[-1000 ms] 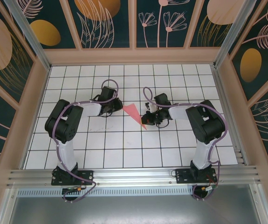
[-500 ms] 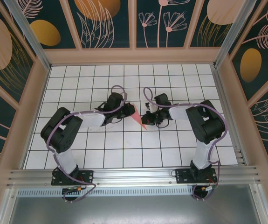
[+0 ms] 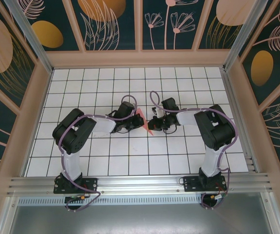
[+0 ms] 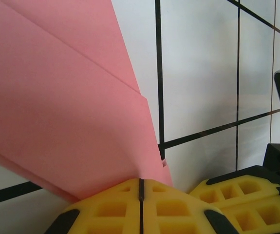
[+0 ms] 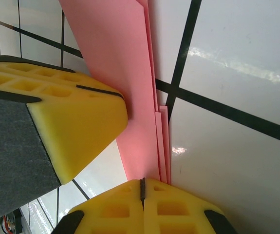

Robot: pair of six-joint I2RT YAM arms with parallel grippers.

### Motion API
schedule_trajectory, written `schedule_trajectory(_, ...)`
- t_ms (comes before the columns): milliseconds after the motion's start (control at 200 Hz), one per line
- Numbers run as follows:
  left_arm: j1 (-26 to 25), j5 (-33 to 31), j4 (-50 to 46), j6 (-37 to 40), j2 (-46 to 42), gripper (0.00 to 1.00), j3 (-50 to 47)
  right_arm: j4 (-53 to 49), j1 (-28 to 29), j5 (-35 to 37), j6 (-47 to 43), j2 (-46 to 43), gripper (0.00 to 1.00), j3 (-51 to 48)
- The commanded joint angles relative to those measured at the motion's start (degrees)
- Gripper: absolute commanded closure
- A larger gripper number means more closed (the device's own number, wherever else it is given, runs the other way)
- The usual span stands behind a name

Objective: Fold a paper plane with a square sheet of paper (pick it up from the middle)
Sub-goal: Fold the wing for the fifth time at the center of the table.

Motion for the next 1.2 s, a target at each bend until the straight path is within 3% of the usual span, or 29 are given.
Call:
schedule_trajectory(0,1.06,-6.02,-5.51,-0.11,1.52,0.91,0.26,-7.73,-0.08,12.98,-0.55,5.86,0.99,-3.91)
schedule_trajectory(661,11.69,-11.83,-10.94,4.01,0.7,0.88,5.5,-7.71,-0.82,13.48,-0.44,6.07,0.99,-3.93)
schedule_trajectory(946,10.67,-1.13,-2.02,6.96,-7.06,0.87,2.87,-7.43,-0.83,11.86,-0.66,4.81,0.99,-3.52)
schedule_trajectory(1196,6.61,2.12,1.04,5.08,-2.65,0.89,1.92,-7.25,-0.74,10.96,-0.79,4.44,0.99,-2.97)
